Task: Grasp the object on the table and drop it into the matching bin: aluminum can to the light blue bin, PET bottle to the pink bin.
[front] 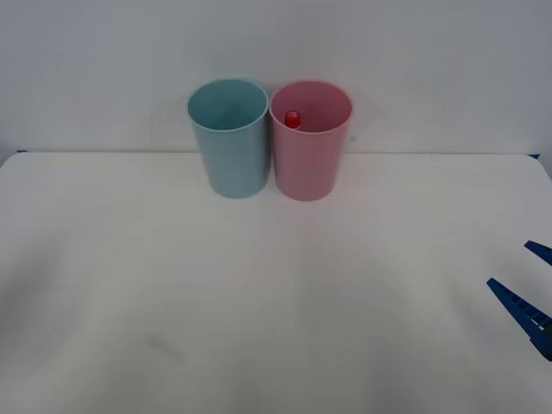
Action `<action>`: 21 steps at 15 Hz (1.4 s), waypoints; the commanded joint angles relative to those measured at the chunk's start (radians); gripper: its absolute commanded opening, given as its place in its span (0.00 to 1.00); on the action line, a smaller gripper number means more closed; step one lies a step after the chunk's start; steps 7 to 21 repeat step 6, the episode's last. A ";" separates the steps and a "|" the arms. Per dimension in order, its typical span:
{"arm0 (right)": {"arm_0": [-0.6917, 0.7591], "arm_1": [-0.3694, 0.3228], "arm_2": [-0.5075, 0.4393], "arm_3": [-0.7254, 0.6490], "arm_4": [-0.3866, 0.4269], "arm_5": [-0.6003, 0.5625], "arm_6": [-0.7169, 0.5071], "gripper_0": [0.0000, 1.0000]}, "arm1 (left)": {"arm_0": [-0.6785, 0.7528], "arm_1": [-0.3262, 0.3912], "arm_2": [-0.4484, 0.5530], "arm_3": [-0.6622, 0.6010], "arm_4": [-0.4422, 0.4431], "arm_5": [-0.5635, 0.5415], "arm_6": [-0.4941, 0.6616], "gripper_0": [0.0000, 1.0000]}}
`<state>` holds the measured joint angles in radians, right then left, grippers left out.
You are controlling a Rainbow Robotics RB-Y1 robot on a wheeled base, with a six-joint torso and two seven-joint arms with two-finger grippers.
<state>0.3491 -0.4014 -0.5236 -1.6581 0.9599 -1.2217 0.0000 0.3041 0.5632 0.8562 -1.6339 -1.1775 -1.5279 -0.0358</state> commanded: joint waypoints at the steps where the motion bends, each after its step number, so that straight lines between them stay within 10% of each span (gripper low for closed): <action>1: 0.000 0.000 0.000 0.000 0.000 0.000 0.000 1.00 | 0.003 0.000 0.000 0.000 -0.016 0.008 0.001 1.00; 21: 0.000 0.000 0.000 0.000 0.000 0.000 0.000 1.00 | 0.003 0.000 0.000 0.000 -0.016 0.008 0.001 1.00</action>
